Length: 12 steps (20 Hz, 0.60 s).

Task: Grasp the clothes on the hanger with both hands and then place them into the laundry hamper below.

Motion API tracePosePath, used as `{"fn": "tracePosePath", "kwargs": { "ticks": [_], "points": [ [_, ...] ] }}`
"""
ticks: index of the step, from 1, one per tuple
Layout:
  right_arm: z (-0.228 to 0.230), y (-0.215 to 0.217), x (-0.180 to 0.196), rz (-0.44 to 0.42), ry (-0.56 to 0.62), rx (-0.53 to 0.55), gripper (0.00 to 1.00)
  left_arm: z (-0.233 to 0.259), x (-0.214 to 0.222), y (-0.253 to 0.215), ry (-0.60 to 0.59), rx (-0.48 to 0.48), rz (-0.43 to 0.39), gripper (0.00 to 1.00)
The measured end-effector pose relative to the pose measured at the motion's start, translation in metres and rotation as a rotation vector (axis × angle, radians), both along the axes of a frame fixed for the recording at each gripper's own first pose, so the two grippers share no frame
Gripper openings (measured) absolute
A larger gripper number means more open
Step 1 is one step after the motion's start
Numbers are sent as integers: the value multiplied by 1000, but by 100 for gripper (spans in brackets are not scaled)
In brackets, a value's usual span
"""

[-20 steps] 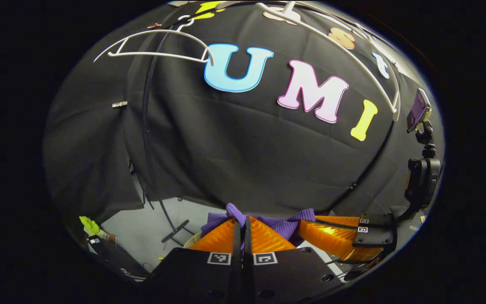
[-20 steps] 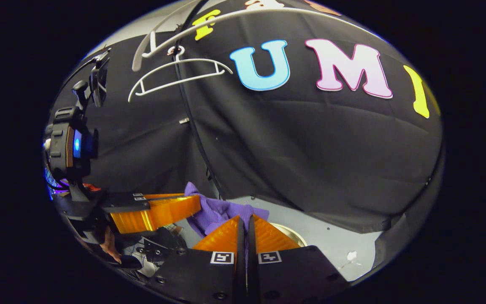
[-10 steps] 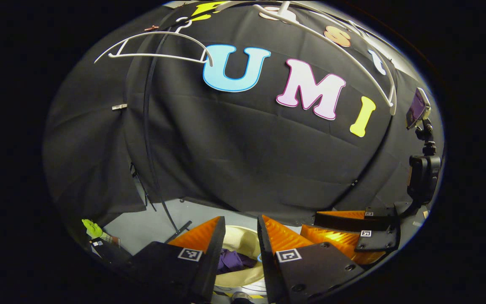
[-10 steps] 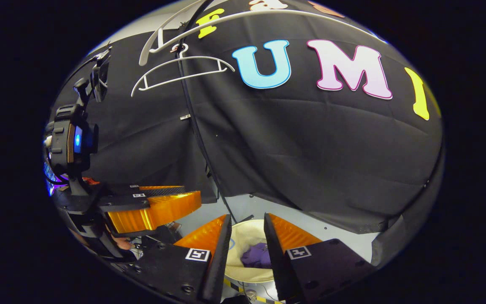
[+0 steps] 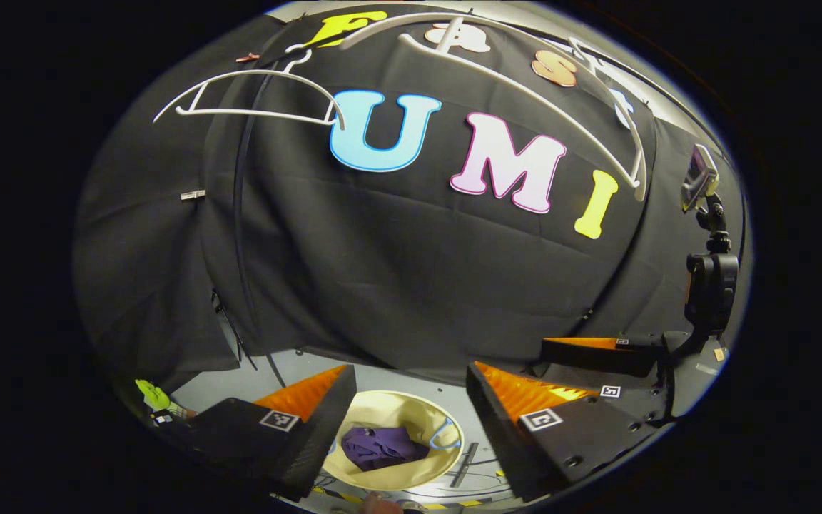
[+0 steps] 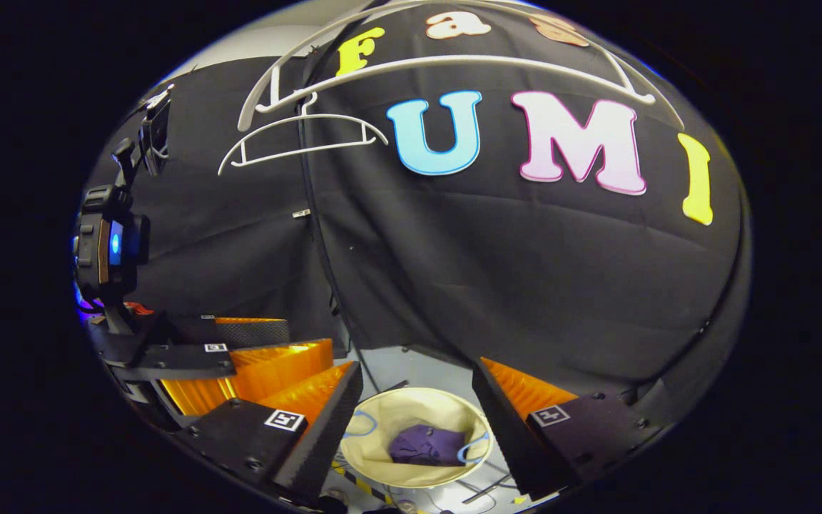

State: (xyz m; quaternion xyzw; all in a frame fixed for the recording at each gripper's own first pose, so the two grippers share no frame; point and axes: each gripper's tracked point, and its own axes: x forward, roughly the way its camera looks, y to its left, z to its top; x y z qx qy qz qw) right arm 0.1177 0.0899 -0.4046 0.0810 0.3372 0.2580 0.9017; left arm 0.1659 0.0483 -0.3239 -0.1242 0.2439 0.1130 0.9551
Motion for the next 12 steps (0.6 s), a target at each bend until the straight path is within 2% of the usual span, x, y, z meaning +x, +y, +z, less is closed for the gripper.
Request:
{"fn": "tracePosePath", "kwargs": {
  "ticks": [5, 8, 12],
  "points": [
    [39, -20, 9, -58, -72, 10, 98, 45, -6, 3, -86, 51, 8, 95],
    [98, -44, 23, -128, -203, 9, 98, 104, -7, -4, -212, 102, -11, 95],
    [182, -62, 30, -204, -361, 65, 98, 193, -12, -23, -363, 191, -69, 95]
  ]
}}
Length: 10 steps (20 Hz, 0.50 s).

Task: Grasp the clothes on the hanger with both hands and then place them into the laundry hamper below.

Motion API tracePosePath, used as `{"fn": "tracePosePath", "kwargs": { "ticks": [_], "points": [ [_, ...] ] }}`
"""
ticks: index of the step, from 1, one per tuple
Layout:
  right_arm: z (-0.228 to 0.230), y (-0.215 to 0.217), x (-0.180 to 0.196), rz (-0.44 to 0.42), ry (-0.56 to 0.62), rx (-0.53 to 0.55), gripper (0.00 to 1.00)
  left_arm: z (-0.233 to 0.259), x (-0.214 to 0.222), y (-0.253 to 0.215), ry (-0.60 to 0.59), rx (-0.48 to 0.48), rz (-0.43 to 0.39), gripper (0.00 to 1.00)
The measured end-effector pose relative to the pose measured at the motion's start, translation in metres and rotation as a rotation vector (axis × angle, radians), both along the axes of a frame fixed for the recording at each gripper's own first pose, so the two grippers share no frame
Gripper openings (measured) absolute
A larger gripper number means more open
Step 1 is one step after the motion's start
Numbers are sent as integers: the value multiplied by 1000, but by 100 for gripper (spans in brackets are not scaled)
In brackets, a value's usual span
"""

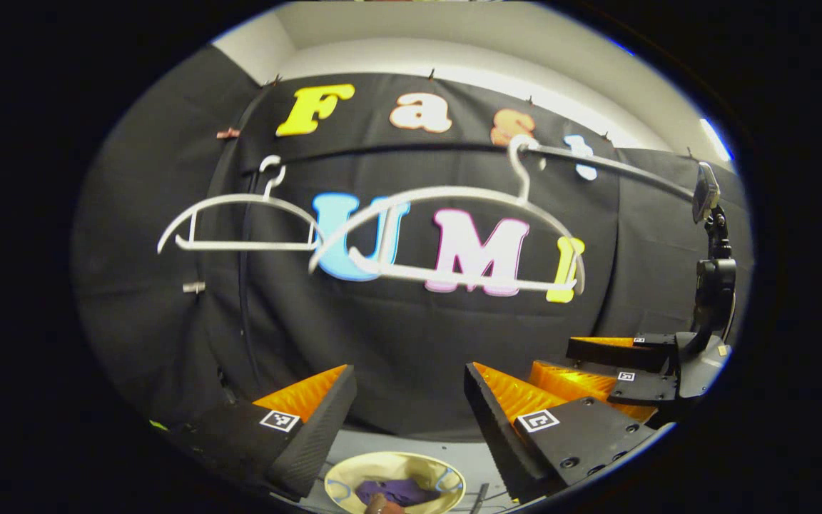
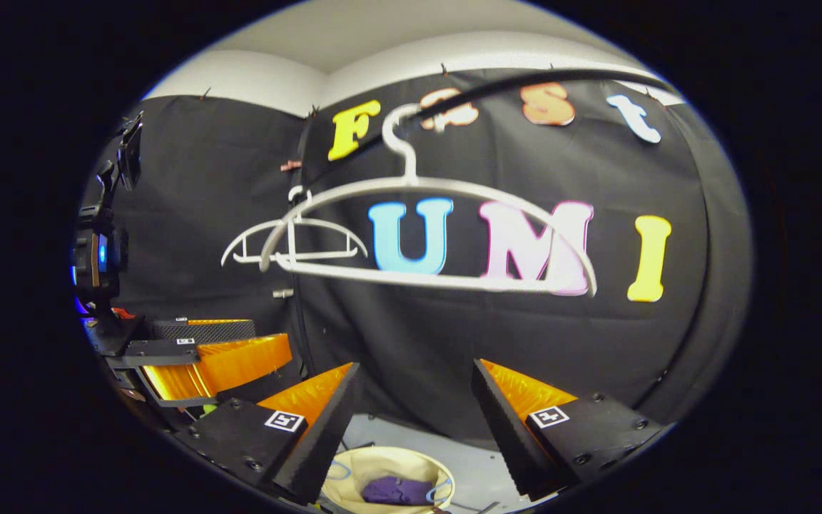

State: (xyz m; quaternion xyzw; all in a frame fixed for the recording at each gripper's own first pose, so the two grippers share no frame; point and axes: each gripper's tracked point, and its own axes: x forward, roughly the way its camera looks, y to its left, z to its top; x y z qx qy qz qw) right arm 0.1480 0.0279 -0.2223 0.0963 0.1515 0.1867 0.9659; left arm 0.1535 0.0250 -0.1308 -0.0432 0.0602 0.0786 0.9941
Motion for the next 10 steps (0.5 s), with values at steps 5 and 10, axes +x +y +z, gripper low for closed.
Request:
{"fn": "tracePosePath", "kwargs": {
  "ticks": [5, 10],
  "points": [
    [55, -14, -8, -66, -98, 52, 98, 76, -7, -28, -141, 27, -104, 94],
    [75, -30, -18, -134, -170, 30, 98, 83, -9, -40, -157, 30, -142, 95]
  ]
}}
